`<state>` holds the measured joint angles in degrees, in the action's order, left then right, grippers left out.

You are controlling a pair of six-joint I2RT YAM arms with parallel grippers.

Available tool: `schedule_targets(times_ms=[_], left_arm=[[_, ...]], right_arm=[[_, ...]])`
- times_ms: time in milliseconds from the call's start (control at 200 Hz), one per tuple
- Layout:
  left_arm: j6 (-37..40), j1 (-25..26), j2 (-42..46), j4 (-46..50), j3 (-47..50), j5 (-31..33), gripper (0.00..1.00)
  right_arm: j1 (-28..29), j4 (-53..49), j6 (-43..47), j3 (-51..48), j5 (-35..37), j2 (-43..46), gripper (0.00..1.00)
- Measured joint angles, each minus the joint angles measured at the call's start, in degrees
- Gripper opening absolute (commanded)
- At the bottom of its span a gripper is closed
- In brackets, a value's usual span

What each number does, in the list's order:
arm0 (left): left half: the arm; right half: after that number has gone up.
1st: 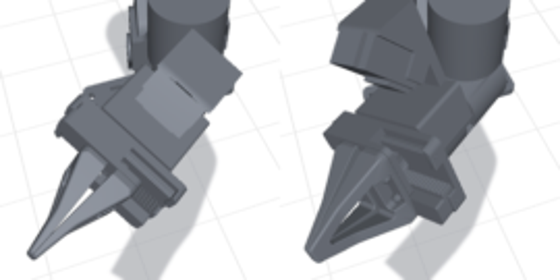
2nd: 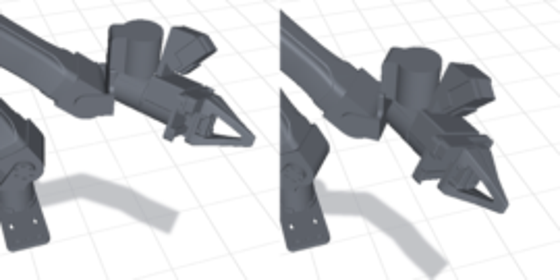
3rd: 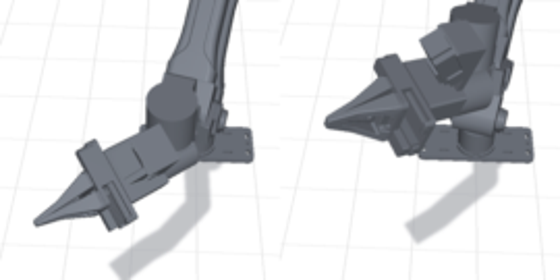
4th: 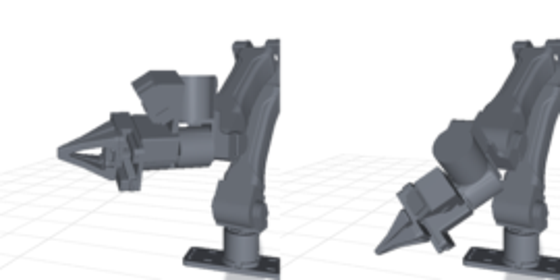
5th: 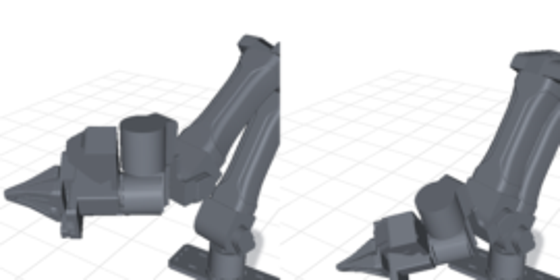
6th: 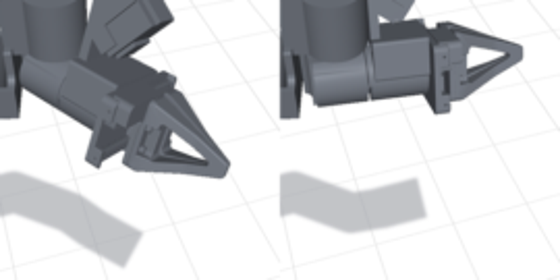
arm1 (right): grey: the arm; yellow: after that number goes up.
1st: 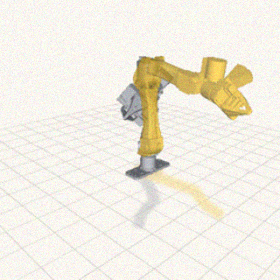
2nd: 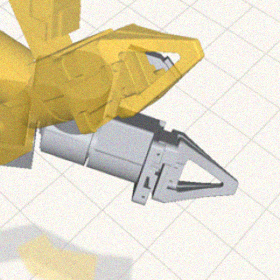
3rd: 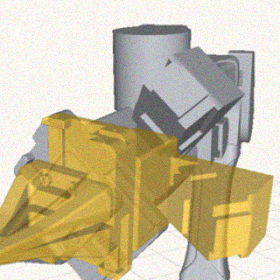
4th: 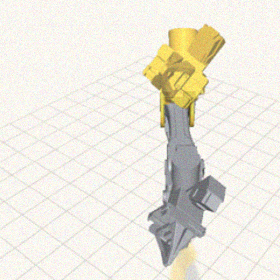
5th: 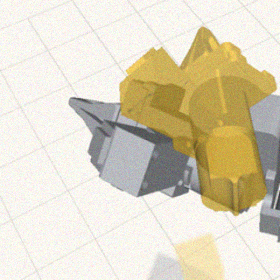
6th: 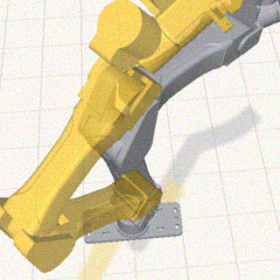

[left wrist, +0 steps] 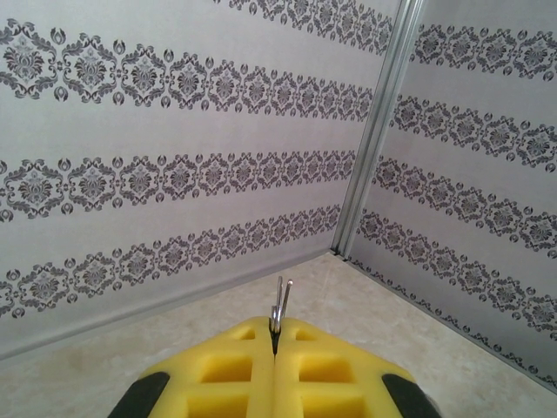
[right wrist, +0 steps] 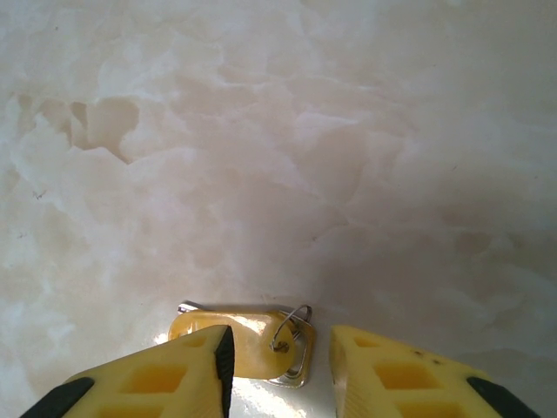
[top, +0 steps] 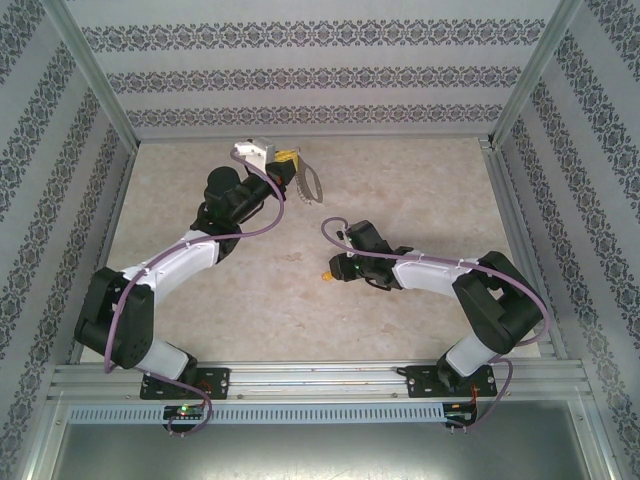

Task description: Put the keys on the keyring

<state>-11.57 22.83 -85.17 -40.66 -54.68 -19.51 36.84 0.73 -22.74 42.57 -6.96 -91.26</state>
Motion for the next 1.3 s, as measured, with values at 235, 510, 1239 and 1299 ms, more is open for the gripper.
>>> schedule_targets(times_ms=[235, 510, 1239, 1299], left_arm=[[0.2, 0.0, 0.4, 0.0, 0.4, 0.1, 0.0], [0.7, 0.0, 0.4, 0.0, 0.6, 0.1, 0.0], [0.9, 0.0, 0.7, 0.0, 0.6, 0.0, 0.0], [0.9, 0.0, 0.7, 0.0, 0.6, 0.0, 0.0]], right_arm=[[0.1, -0.3, -1.4, 0.3, 0.6, -1.0, 0.34], [1.7, -2.1, -2.7, 2.9, 3.3, -4.2, 0.28], [2.2, -6.1, -2.6, 4.7, 5.7, -4.2, 0.15], [2.5, -6.1, -2.6, 4.7, 5.7, -4.2, 0.14]])
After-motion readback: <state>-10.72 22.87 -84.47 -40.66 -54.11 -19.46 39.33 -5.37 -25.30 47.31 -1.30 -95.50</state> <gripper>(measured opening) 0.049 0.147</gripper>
